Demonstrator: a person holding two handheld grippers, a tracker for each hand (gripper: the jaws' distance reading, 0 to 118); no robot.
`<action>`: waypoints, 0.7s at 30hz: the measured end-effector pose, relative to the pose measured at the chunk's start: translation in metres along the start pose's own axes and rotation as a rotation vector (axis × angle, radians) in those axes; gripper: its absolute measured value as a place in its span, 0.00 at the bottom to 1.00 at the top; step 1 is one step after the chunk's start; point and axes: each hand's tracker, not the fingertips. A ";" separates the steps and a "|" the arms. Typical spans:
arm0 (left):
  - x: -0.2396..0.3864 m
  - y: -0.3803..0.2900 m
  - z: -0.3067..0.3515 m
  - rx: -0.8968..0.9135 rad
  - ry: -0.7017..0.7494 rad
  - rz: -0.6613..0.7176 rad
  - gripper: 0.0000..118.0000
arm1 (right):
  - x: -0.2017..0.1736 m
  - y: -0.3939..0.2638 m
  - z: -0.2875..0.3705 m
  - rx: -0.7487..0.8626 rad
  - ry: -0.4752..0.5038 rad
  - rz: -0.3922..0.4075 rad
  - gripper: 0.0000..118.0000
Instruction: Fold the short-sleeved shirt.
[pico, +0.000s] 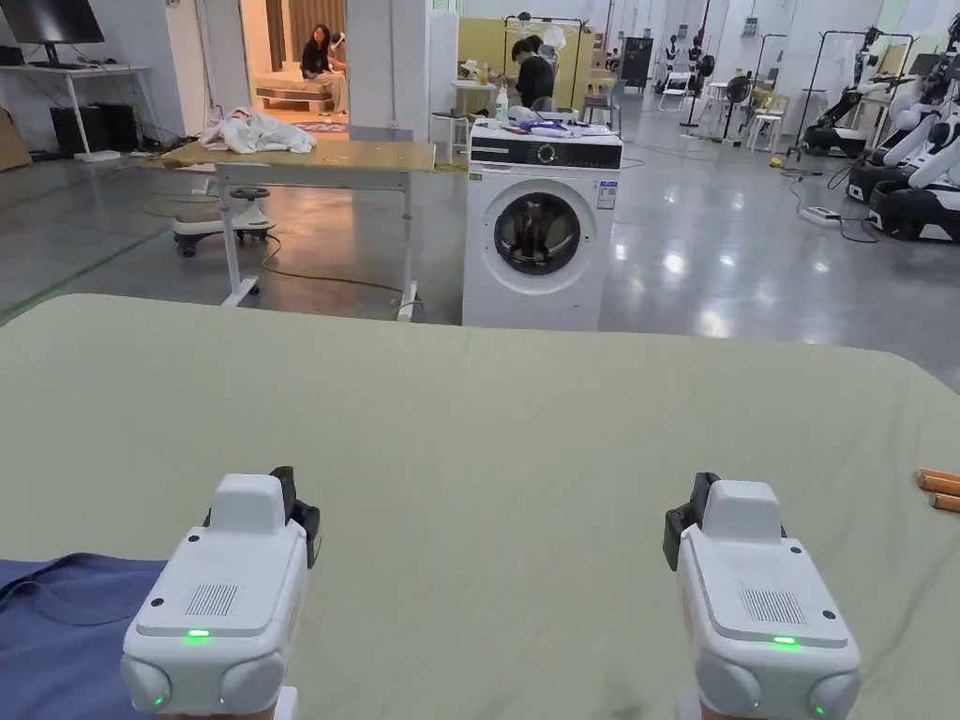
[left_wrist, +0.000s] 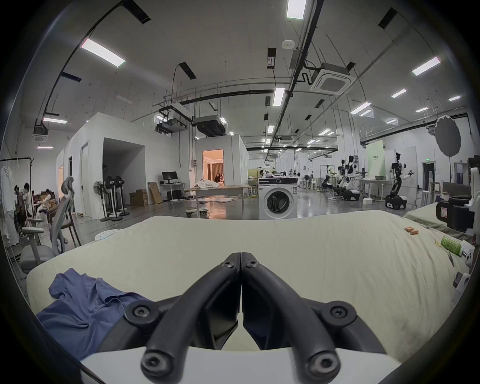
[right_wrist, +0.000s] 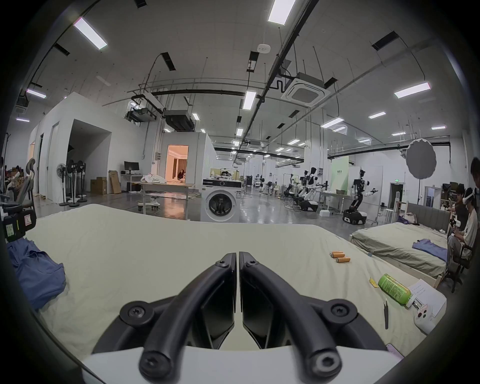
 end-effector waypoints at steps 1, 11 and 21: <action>-0.001 0.000 -0.001 0.000 0.001 0.003 0.00 | 0.000 0.000 0.000 0.000 0.000 -0.002 0.01; -0.004 0.006 -0.003 0.014 0.009 0.006 0.00 | 0.001 -0.003 0.000 -0.005 0.002 0.013 0.01; -0.006 0.003 -0.004 -0.005 0.012 0.039 0.00 | -0.002 0.001 0.000 -0.011 0.004 0.001 0.01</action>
